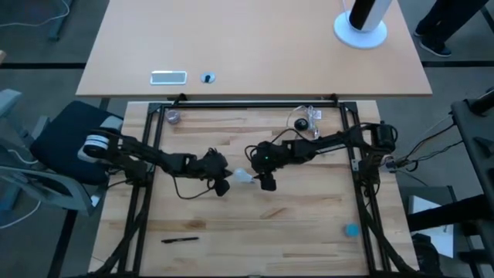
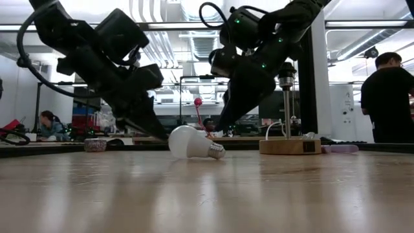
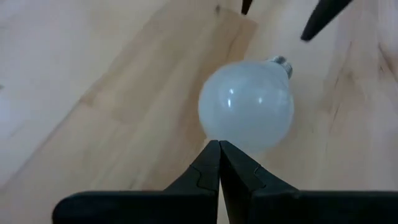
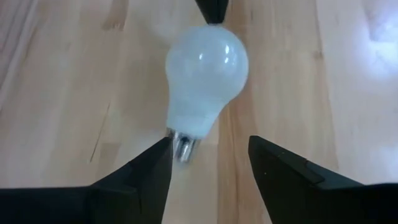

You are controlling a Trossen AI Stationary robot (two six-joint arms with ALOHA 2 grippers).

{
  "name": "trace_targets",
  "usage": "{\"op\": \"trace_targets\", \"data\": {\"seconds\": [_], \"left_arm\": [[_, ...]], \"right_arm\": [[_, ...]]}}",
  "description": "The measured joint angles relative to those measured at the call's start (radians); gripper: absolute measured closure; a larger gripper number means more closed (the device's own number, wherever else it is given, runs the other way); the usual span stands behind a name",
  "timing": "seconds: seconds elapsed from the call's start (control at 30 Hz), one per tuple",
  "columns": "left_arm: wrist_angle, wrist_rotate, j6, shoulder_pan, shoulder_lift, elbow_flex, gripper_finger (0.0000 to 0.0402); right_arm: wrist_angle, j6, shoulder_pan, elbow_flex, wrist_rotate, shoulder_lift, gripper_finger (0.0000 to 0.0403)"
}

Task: Screw lightbulb
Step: Insert the lightbulb on the lamp

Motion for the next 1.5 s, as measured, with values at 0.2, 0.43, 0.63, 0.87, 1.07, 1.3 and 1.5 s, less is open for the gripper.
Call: {"op": "trace_targets", "data": {"seconds": [0.2, 0.43, 0.63, 0.87, 1.07, 1.3, 1.5], "left_arm": [[0.006, 0.013, -0.025, -0.003, -0.017, 0.0, 0.0401], [-0.002, 0.013, -0.023, -0.005, -0.101, 0.019, 0.0401], [0.002, 0.011, 0.094, -0.025, -0.142, 0.102, 0.0401], [-0.263, 0.013, 0.422, -0.044, -0.018, 0.387, 0.0393], [-0.682, -0.037, 0.506, -0.042, 0.151, 0.67, 0.0344], [-0.917, -0.076, 0.559, -0.043, 0.344, 0.856, 0.027], [-0.959, -0.077, 0.565, -0.046, 0.387, 0.923, 0.0225]], "right_arm": [[-0.07, -0.009, 0.0, 0.002, -0.004, -0.067, 0.0195], [-0.177, -0.008, 0.002, -0.025, -0.004, -0.195, 0.0198], [-0.24, 0.009, 0.006, -0.093, -0.006, -0.333, 0.0201], [-0.238, 0.044, 0.009, -0.184, -0.006, -0.491, 0.0203], [-0.229, 0.057, 0.009, -0.246, -0.005, -0.561, 0.0203], [-0.231, 0.085, 0.009, -0.282, -0.003, -0.567, 0.0203], [-0.226, 0.089, 0.009, -0.294, -0.003, -0.548, 0.0203]]}}
